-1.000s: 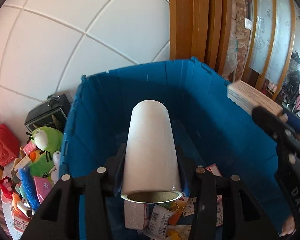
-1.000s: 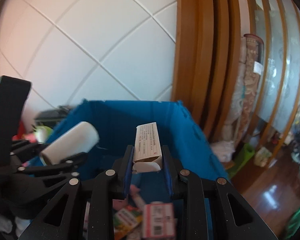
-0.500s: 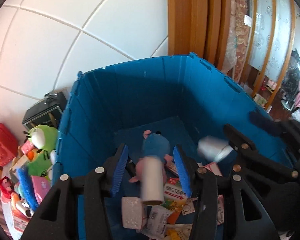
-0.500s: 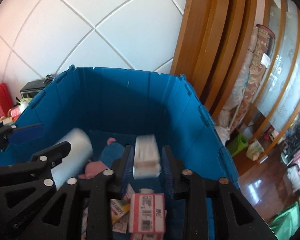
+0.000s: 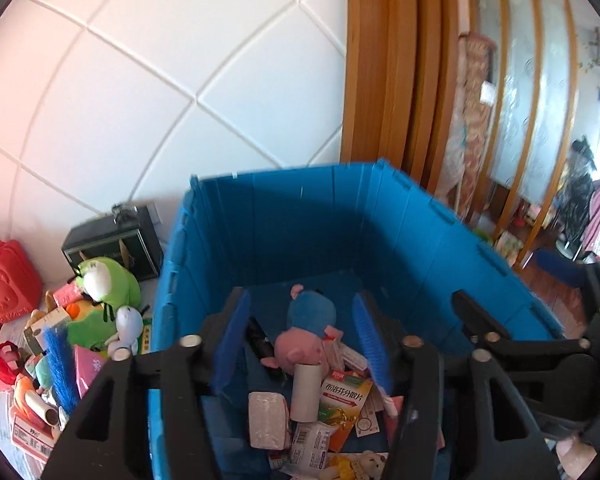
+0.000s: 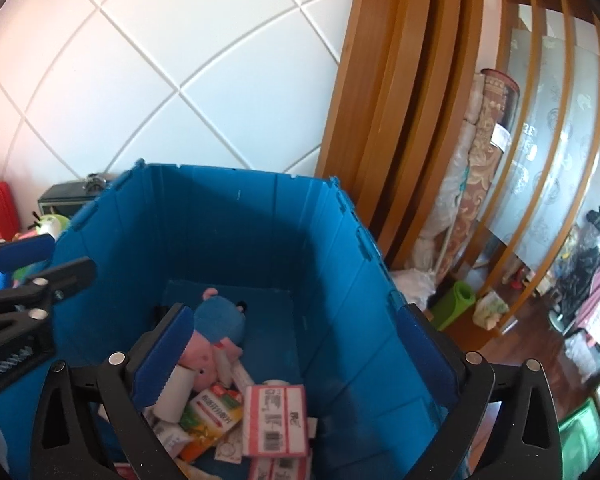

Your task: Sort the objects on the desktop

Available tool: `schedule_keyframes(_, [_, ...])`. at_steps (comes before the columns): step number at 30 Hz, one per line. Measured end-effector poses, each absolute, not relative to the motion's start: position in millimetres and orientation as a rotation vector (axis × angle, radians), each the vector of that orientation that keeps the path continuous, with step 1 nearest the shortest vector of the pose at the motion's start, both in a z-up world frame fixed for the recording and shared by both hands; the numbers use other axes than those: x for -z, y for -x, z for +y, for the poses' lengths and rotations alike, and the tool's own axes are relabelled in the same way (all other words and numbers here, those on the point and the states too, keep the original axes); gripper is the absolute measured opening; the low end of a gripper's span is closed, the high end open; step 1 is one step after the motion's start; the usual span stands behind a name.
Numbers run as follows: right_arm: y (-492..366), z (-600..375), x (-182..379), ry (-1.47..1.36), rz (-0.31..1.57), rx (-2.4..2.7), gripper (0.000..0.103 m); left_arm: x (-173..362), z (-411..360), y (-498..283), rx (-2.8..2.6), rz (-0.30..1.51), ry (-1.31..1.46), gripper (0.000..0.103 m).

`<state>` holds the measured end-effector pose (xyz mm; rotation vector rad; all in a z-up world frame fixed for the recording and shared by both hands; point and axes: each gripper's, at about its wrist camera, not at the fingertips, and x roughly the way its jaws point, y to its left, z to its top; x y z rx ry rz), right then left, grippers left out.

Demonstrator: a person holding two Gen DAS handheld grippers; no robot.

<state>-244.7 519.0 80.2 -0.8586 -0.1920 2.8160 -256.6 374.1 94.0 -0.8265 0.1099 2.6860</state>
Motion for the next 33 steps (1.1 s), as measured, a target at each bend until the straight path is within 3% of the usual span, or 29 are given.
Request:
schedule_keyframes(4, [222, 510, -82, 0.831, -0.155, -2.841, 0.103, -101, 358, 220, -2.742, 0.133, 0.683, 0.082])
schedule_keyframes(7, [208, 504, -86, 0.819, -0.118, -2.871, 0.103, -102, 350, 210, -2.743, 0.130, 0.672, 0.088])
schedule_keyframes(33, [175, 475, -74, 0.857, -0.099, -2.861, 0.103, -91, 299, 194, -2.773, 0.044, 0.788, 0.088])
